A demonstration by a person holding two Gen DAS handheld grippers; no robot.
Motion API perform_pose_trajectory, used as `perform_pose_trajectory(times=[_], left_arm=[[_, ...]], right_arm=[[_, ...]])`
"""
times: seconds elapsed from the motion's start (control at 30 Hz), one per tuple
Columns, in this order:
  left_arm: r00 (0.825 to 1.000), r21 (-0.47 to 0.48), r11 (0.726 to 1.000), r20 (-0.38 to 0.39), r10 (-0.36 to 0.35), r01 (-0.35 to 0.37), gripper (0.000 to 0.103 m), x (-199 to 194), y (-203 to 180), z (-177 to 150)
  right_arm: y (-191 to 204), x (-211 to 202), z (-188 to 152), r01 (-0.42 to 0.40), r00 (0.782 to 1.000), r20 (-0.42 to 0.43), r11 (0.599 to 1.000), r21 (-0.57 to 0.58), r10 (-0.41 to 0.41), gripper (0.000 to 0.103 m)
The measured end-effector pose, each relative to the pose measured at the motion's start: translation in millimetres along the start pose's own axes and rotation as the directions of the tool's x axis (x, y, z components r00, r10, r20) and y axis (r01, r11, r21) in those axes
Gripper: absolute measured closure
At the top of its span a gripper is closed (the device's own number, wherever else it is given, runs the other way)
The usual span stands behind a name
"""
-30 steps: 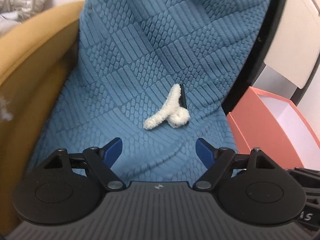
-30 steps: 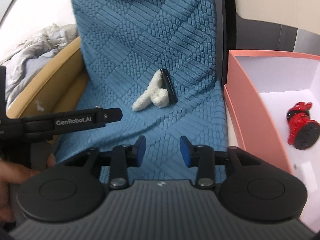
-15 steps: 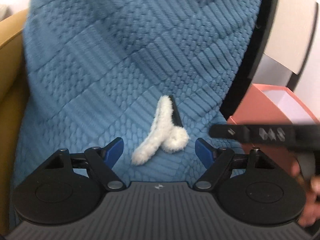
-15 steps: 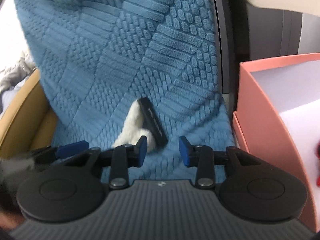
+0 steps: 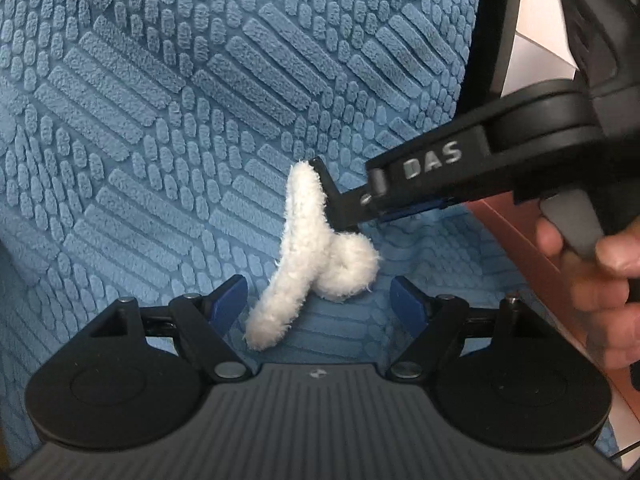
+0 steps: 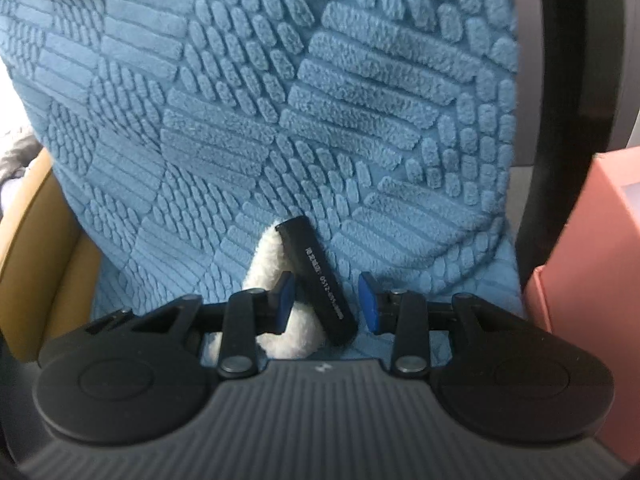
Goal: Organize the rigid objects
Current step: 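Grasp the black USB stick with the right gripper while the left grasps the white fluffy toy, then lift the white fluffy toy and black stick and carry both over the pink box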
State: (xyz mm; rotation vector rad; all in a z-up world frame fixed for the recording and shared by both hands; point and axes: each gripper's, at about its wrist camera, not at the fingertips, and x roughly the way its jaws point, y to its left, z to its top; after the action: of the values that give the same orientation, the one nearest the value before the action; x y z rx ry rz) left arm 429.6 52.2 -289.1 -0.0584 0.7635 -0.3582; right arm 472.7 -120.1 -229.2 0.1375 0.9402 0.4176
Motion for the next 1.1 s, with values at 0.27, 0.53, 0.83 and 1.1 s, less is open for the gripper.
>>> perform_pose_trajectory(times=[0.27,0.53,0.83,1.1], left_arm=[[1.000,0.008,1.000,0.004,0.027,-0.027,0.034,14.3,-12.6,-2.8],[0.999,-0.034,0.999,0.025,0.041,-0.040,0.039,12.7,-2.0,-6.5],[1.000,-0.100,0.995,0.030,-0.006,0.009,0.045,0.2,-18.7,-6.2],[0.999,-0.150,0.988,-0.027,0.017,-0.021,0.047,-15.4,-31.3,-14.6]], right_arm=[[8.3,21.3,1.8,0.015,0.999,-0.039,1.000,-0.010,-0.016,0.077],[-8.5,15.0,-0.5,0.045,0.999,-0.030,0.999,-0.001,-0.045,0.087],[-5.9,-11.4,-8.2,0.085,0.996,-0.004,0.996,-0.034,-0.085,0.090],[-5.3,-46.9,-19.7,0.119,0.993,0.022,0.992,-0.043,-0.118,0.090]])
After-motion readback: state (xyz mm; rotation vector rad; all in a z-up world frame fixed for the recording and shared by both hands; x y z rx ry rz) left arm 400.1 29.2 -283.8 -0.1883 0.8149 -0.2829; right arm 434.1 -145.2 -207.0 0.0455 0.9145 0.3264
